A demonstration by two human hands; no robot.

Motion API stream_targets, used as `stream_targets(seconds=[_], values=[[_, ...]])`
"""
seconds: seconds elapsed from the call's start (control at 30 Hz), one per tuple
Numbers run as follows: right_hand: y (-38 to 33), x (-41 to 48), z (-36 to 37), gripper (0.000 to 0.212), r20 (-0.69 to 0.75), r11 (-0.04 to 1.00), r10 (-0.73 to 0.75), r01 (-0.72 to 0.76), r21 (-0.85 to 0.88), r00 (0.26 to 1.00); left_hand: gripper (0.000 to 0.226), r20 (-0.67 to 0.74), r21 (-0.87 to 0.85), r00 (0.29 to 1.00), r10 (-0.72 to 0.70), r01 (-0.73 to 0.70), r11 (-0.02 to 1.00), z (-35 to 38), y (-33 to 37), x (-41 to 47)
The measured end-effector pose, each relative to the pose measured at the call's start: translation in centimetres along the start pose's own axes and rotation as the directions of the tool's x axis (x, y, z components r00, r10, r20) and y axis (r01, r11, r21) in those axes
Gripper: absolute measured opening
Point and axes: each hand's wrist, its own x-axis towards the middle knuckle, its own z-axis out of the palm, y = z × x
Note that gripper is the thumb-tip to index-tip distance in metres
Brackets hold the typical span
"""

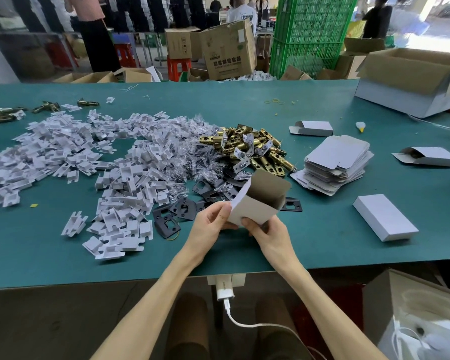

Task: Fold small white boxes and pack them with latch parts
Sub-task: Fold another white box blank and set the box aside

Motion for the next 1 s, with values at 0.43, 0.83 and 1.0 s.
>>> stream_targets(seconds=[0.43, 0.83, 1.0], values=[[0.1, 0.0, -0.6, 0.035, 0.006, 0.988, 0.016, -0.015, -0.154, 1.0, 0.038, -0.07, 0.022, 0.996, 0.053, -0.051, 0.998, -1.5, 0.8, 0.2], [-0.5, 0.9, -0.5, 0.017, -0.045, 0.993, 0.098, -0.101, -0.064, 0.994, 0.028, -0.037, 0.178, 0.998, 0.045, -0.037, 0.983, -1.9, -0.1, 0.3], [-1.9, 7.6, -2.2, 0.019, -0.117, 0.956, 0.057, -0.088, -0.28, 0.991, 0.03, -0.034, 0.185, 0.999, 0.024, -0.017, 0.983, -2.2, -0.3, 0.4]])
